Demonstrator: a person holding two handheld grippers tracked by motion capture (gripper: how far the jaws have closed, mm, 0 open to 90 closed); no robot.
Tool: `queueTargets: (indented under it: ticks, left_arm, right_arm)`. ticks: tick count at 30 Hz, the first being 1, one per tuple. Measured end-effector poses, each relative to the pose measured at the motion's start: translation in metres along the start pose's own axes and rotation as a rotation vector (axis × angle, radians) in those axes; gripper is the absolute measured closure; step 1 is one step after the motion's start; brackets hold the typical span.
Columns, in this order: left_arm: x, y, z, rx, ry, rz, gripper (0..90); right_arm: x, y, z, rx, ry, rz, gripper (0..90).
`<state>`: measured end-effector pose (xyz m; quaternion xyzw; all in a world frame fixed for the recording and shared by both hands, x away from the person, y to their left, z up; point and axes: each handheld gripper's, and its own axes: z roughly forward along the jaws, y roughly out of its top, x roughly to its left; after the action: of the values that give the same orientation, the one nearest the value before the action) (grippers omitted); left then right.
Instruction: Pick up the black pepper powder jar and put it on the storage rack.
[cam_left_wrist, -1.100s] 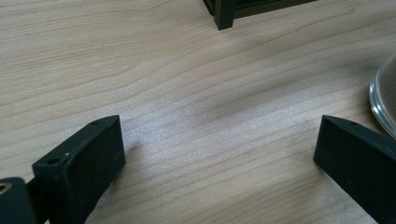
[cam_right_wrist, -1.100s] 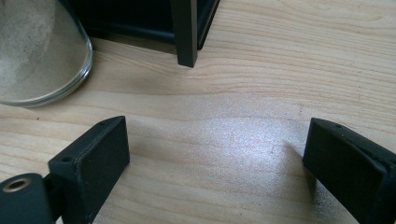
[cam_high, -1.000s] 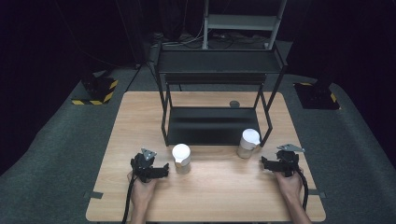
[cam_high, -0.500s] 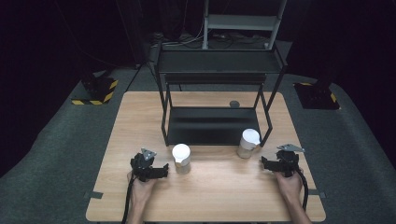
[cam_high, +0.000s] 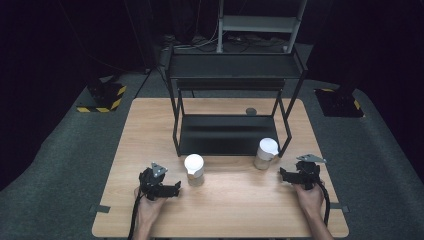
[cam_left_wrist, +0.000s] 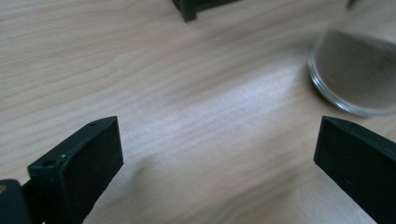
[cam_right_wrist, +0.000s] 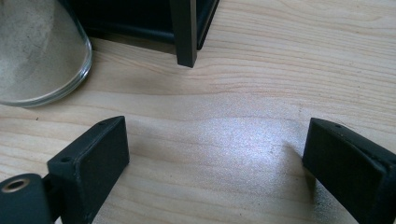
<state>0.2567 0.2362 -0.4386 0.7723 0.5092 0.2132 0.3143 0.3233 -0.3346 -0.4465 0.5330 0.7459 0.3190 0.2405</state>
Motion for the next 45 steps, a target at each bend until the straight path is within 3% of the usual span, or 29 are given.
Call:
queueTargets:
  ticks: [7,11,17,26,31,36,41,45]
  left_arm:
    - [-0.003,-0.008,-0.004,-0.011,-0.047,0.007,2.0]
    - [-0.005,-0.009,-0.003,-0.024,-0.103,0.007,2.4]
    - [-0.012,-0.008,0.001,-0.044,-0.132,0.016,3.1]
    - [-0.024,-0.002,0.006,-0.093,-0.155,0.021,5.9]
    - [-0.031,0.001,0.008,-0.115,-0.143,0.031,7.6]
    - [-0.038,0.003,0.008,-0.159,-0.138,0.016,9.8]
    - [-0.042,0.009,0.011,-0.172,-0.150,-0.022,12.4]
    - [-0.048,0.012,0.014,-0.187,-0.135,-0.022,15.4]
  right_arm:
    - [0.000,0.000,0.000,0.000,0.000,0.000,6.5]
    - [0.000,0.000,0.000,0.000,0.000,0.000,6.5]
    - [0.000,0.000,0.000,0.000,0.000,0.000,6.5]
    - [0.000,0.000,0.000,0.000,0.000,0.000,6.5]
    - [0.000,0.000,0.000,0.000,0.000,0.000,6.5]
    - [0.000,0.000,0.000,0.000,0.000,0.000,6.5]
    - [0.000,0.000,0.000,0.000,0.000,0.000,6.5]
    - [0.000,0.000,0.000,0.000,0.000,0.000,6.5]
